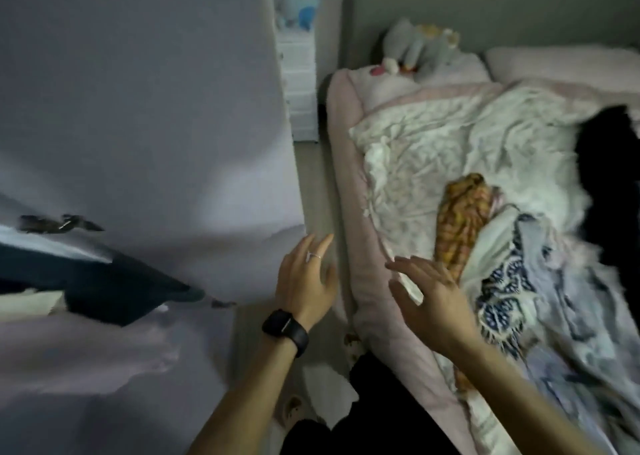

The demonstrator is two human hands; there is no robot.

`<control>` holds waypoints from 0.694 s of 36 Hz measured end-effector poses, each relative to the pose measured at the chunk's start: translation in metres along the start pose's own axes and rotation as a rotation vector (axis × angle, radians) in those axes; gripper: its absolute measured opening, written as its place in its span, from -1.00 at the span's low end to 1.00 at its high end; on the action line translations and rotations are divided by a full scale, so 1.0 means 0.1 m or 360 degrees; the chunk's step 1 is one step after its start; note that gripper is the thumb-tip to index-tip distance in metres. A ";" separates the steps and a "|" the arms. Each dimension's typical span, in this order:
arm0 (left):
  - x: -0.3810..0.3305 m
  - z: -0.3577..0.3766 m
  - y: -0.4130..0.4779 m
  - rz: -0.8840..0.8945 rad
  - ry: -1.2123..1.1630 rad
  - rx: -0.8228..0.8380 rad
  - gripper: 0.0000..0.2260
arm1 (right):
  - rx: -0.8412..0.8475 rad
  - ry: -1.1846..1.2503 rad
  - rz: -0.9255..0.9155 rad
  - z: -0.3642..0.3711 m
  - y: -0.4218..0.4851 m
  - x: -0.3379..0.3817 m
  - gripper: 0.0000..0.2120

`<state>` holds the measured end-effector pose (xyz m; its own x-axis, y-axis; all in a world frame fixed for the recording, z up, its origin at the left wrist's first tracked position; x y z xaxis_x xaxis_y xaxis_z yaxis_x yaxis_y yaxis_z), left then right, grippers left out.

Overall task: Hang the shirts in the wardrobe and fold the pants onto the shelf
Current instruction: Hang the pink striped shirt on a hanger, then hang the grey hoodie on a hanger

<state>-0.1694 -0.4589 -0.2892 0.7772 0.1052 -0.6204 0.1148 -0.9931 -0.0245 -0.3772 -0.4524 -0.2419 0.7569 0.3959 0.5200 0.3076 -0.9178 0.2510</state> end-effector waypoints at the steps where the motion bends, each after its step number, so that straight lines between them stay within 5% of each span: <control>1: -0.08 0.07 0.02 0.0067 -0.0008 0.0037 -0.53 | -0.0046 -0.0013 0.0100 -0.06 -0.13 -0.08 -0.81; 11: -0.72 0.98 -0.22 0.0514 0.0068 0.0515 -0.53 | -0.0245 -0.0042 0.1113 -0.45 -1.46 -0.64 -0.74; 18: -1.27 1.69 -0.39 0.0725 0.0139 0.0829 -0.51 | -0.0358 0.0031 0.1456 -0.68 -2.09 -1.00 -0.72; 25: -2.16 2.34 -0.27 0.1015 0.0356 0.0836 -0.52 | -0.0332 0.0091 0.1770 -0.97 -2.57 -1.88 -0.66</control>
<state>-0.4847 -0.4674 -0.3376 0.7058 -0.5292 -0.4710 -0.6447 -0.7553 -0.1175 -0.6542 -0.2884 -0.3249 0.5213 -0.6308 0.5748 -0.6255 -0.7406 -0.2455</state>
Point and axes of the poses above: each hand's wrist, its own y-axis towards the middle knuckle, its own z-axis out of the palm, x = y × z, the point moved 8 cm from there along y, towards the middle knuckle, and after that the axes turned 1 degree about -x, right-handed, at the moved point
